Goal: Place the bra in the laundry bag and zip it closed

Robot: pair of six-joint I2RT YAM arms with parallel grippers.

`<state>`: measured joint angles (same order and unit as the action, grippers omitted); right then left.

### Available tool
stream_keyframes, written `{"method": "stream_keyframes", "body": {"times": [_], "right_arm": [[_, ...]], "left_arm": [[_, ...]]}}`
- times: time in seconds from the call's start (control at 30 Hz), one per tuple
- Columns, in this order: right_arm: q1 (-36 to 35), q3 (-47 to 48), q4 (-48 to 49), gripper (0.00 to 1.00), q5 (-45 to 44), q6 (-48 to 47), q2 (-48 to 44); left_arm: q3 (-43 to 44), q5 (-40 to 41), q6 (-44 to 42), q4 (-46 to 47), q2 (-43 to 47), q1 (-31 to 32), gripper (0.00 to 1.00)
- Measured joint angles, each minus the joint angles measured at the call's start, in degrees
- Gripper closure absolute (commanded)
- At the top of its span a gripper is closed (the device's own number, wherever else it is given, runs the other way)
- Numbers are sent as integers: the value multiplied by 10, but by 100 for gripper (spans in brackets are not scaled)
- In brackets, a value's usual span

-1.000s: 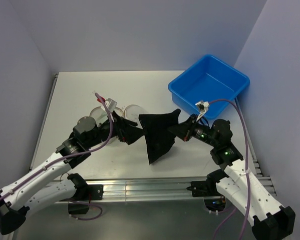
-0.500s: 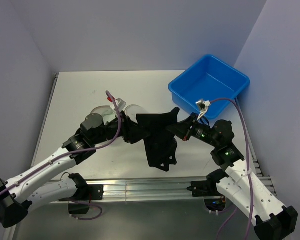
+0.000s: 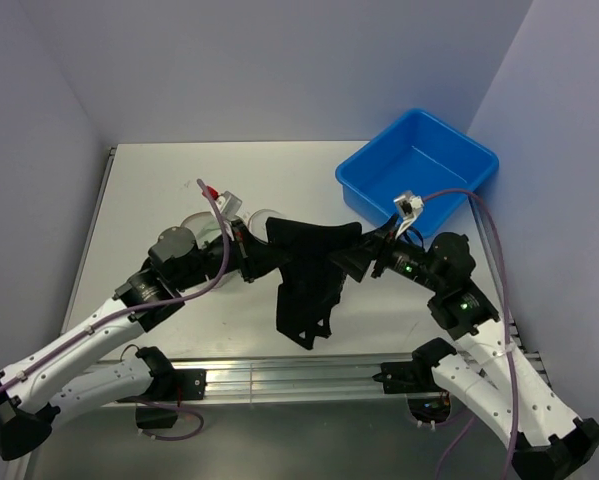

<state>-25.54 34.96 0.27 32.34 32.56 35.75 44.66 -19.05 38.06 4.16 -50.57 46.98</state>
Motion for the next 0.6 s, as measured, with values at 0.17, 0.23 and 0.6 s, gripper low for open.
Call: {"method": "stream_keyframes", "body": {"times": [0.17,0.23,0.6], "right_arm": [[0,77,-52,4,-27,-73,-24],[0,99,-56,1,-31,-96,-35],[-1,248,-27,0,40,-170,34]], "left_arm": [[29,9,-10,-20,17,0,100],[35,9,-14,-24,22,0,100],[64,-7,-33,-57,24,0,100]]}}
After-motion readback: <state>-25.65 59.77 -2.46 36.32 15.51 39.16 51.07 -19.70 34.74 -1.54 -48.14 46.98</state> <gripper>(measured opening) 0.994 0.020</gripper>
